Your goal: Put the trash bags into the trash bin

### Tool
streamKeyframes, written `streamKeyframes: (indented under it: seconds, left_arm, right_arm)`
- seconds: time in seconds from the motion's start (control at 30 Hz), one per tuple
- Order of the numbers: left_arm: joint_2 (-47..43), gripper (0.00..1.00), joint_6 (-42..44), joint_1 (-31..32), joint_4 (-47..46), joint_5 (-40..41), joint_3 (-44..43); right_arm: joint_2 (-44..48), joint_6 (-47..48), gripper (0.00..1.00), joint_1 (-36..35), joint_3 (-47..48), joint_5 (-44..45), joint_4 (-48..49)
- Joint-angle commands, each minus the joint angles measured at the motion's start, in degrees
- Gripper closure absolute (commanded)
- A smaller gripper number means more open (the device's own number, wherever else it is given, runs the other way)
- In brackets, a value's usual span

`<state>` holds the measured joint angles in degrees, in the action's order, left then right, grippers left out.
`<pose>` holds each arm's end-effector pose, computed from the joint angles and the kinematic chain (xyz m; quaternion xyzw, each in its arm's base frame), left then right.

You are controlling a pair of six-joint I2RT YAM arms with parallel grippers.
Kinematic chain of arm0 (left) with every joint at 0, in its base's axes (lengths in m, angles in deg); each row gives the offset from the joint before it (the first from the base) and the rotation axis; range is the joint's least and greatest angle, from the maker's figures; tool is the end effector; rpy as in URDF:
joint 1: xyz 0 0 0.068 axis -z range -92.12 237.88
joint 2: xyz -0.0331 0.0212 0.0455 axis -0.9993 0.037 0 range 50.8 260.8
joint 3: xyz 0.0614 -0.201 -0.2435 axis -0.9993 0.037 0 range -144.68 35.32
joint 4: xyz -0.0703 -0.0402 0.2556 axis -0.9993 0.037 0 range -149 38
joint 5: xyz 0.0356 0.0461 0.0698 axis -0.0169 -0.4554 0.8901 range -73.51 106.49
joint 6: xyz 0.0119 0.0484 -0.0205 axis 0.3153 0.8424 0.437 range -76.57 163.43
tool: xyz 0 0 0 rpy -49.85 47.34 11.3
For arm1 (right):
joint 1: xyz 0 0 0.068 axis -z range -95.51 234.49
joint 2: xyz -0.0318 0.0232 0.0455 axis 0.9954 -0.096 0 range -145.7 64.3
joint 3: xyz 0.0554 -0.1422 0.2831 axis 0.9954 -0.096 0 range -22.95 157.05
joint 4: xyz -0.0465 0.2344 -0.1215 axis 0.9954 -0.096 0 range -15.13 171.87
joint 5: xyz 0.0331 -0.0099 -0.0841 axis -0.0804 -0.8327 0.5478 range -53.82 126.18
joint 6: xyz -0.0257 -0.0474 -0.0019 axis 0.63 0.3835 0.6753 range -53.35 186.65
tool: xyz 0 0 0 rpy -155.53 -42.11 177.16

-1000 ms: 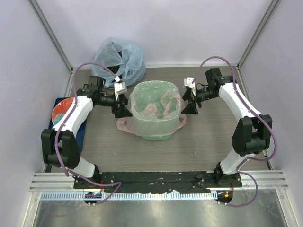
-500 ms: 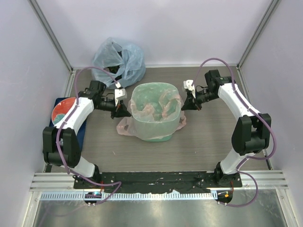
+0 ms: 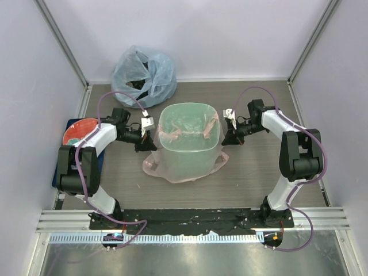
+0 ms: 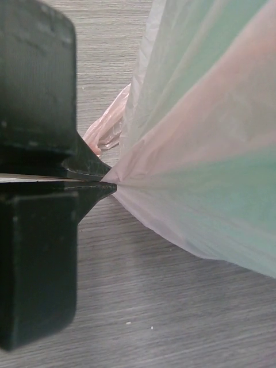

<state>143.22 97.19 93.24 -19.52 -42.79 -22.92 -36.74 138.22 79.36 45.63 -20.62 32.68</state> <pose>0.2973 -0.0586 0.2470 0.4855 0.7137 -0.3959 0.3134 0.3347 0.0600 0.2446 -0.5715 0.6666 0.3617 0.3134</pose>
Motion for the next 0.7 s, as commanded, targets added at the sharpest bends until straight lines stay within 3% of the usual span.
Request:
streamKeyframes:
  seconds: [0.0, 0.03, 0.07, 0.1, 0.13, 0.17, 0.2, 0.27, 0.47, 0.6, 0.67]
  left_arm:
    - [-2.0, 0.79, 0.4, -2.7, 0.0, 0.8, -0.5]
    - [-3.9, 0.64, 1.8, -3.3, 3.2, 0.1, -1.8]
    - [-4.9, 0.53, 2.7, -4.4, 5.1, -0.7, -2.5]
    - [-5.8, 0.33, 3.5, -4.8, 6.8, -1.4, -3.2]
    - [-7.7, 0.25, 4.4, -5.1, 10.7, -2.7, -4.8]
    - [-8.6, 0.17, 6.9, -5.1, 12.7, -3.2, -5.6]
    - [-9.4, 0.10, 7.6, -5.1, 14.4, -3.9, -6.4]
    - [-11.0, 0.05, 5.7, -4.6, 15.0, -5.7, -7.6]
    - [-12.4, 0.05, -5.9, 0.3, 1.5, -5.8, -6.8]
    - [-10.3, 0.17, -6.1, 2.4, -0.4, -4.8, -7.2]
    - [-9.4, 0.25, -5.6, 2.8, -0.4, -4.9, -7.4]
  right_arm:
    - [1.8, -1.9, 0.92, 2.3, 0.9, 1.0, 0.8]
    - [2.3, -1.9, 0.66, 3.1, 1.7, 0.7, -0.5]
    - [2.9, -1.4, 0.53, 3.5, 3.6, -0.1, -3.7]
    - [3.6, -0.6, 0.43, 3.9, 4.5, -0.5, -5.7]
    - [5.3, 0.3, 0.21, 4.2, 5.2, -0.9, -7.6]
    - [6.4, 1.3, 0.16, 4.3, 6.4, -1.4, -10.3]
    - [7.4, 1.9, 0.14, 4.3, 6.8, -2.3, -11.3]
    - [9.6, 2.5, 0.12, 4.1, 7.8, -3.8, -12.3]
    - [8.9, 2.4, 0.11, -0.6, 11.1, -5.9, -11.5]
    - [7.4, 2.1, 0.13, -3.0, 12.3, -6.3, -9.6]
    - [6.8, 2.2, 0.22, -4.0, 12.6, -6.3, -9.4]
